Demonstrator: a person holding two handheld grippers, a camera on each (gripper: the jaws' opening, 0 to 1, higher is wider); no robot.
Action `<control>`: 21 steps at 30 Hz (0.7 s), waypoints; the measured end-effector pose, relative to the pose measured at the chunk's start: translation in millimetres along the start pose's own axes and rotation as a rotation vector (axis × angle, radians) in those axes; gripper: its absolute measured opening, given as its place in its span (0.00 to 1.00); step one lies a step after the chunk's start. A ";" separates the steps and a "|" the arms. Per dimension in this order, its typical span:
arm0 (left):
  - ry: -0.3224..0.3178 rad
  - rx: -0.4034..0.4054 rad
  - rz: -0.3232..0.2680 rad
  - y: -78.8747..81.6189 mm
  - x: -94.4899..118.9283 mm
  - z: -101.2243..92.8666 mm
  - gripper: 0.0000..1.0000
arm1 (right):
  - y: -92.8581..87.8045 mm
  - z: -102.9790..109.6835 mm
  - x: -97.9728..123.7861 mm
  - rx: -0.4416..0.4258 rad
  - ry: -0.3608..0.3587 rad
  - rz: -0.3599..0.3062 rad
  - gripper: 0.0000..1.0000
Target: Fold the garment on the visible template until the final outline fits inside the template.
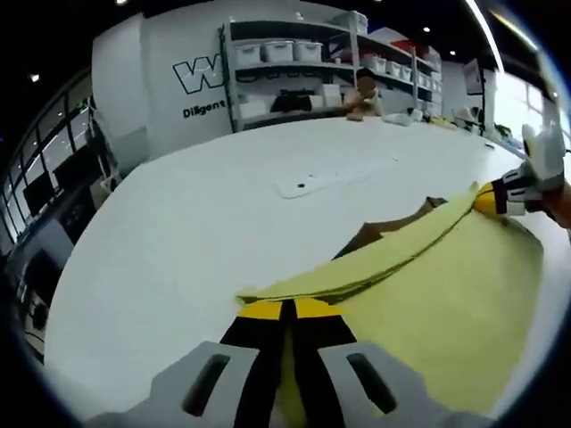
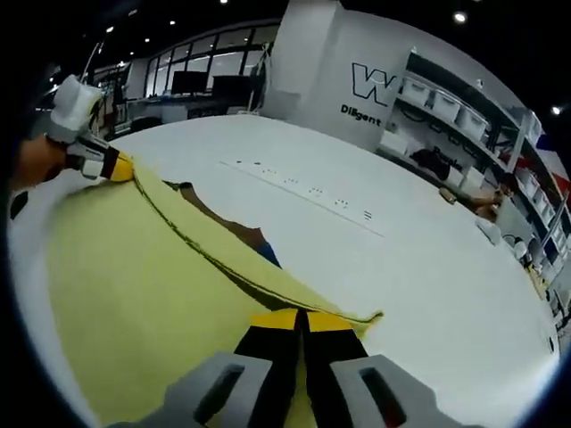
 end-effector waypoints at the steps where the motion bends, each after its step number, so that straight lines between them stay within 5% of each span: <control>1: 0.003 -0.001 -0.005 1.4 -0.3 0.7 0.00 | 0.3 -0.4 -0.7 0.002 -0.001 -0.001 0.00; 11: 0.017 -0.005 0.011 6.1 -12.5 10.4 0.00 | 1.0 -10.0 -13.6 -0.002 -0.030 -0.003 0.05; 16: 0.012 -0.008 0.029 0.4 -13.5 8.8 0.00 | -1.1 -9.8 -13.9 -0.011 -0.023 0.002 0.00; 21: 0.013 -0.011 0.028 1.2 -13.9 9.9 0.00 | -2.2 -8.4 -13.2 -0.084 -0.012 0.013 0.00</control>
Point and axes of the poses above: the point that each gripper's makers call its tool centre point, and the gripper's own axes: x roughly backward along the fingers, z roughly to its left, y roughly out of its top, the point moved 5 cm from there along x, roughly backward along the fingers, and after that the axes turned 9 degrees about -y, right-handed, at the moved point
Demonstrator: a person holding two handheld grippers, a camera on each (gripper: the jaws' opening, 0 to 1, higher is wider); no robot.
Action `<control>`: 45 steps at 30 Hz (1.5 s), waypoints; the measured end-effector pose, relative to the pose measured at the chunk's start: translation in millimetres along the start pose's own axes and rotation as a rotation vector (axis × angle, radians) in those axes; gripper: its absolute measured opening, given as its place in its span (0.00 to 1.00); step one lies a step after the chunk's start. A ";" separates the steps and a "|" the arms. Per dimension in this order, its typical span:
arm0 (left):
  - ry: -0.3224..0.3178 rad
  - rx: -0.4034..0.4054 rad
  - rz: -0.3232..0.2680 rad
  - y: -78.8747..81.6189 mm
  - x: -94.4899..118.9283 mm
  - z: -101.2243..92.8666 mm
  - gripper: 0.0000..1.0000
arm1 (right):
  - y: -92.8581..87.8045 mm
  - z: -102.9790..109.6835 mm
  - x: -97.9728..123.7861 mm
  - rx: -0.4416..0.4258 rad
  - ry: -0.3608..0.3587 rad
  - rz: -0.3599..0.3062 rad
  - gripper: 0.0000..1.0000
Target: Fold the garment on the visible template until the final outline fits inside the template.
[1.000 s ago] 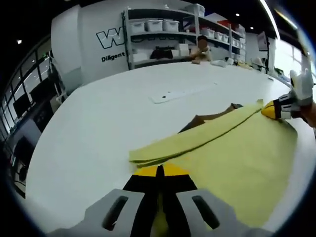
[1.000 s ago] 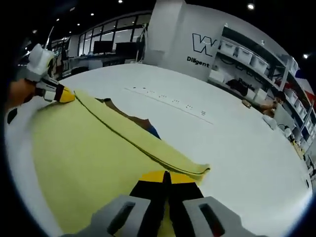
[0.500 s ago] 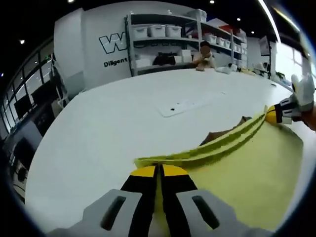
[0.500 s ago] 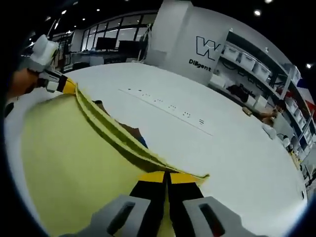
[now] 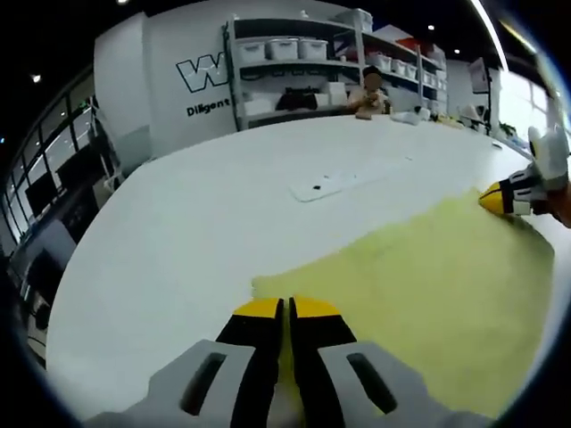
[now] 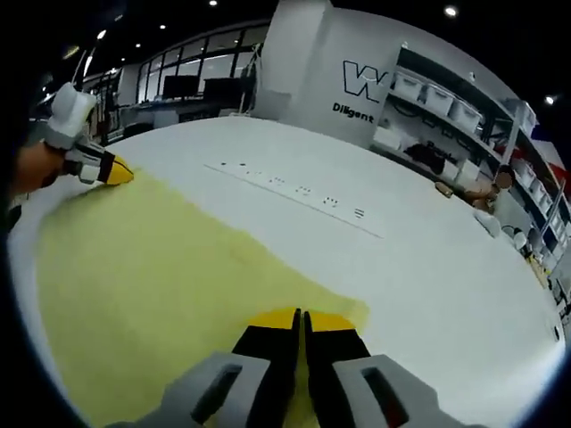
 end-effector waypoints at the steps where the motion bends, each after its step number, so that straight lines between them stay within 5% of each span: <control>1: -0.001 -0.001 0.000 0.2 -0.2 0.2 0.00 | -0.1 -0.1 0.0 -0.010 0.000 0.002 0.00; 9: -0.005 0.016 -0.019 5.5 5.9 -1.3 0.02 | 1.5 -6.3 4.7 -0.034 -0.014 0.007 0.06; 15: -0.007 0.008 -0.070 17.2 33.8 -2.2 0.03 | 16.2 -10.1 26.6 -0.008 -0.024 -0.050 0.05; 24: -0.012 0.008 -0.067 -3.3 71.5 -12.7 0.05 | 26.9 2.4 72.5 0.033 -0.007 -0.105 0.06; 45: -0.035 0.038 -0.049 -45.0 146.3 -58.5 0.03 | -29.0 37.7 163.0 -0.005 0.009 -0.045 0.06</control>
Point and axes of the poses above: the point that each gripper's makers call its tool centre point, and the gripper's own axes: x roughly backward along the fingers, z roughly to its left, y roughly out of its top, the point moved 5 cm from there along x, roughly backward along the fingers, and after that the axes turned 9 degrees about -y, right-handed, at the moved point
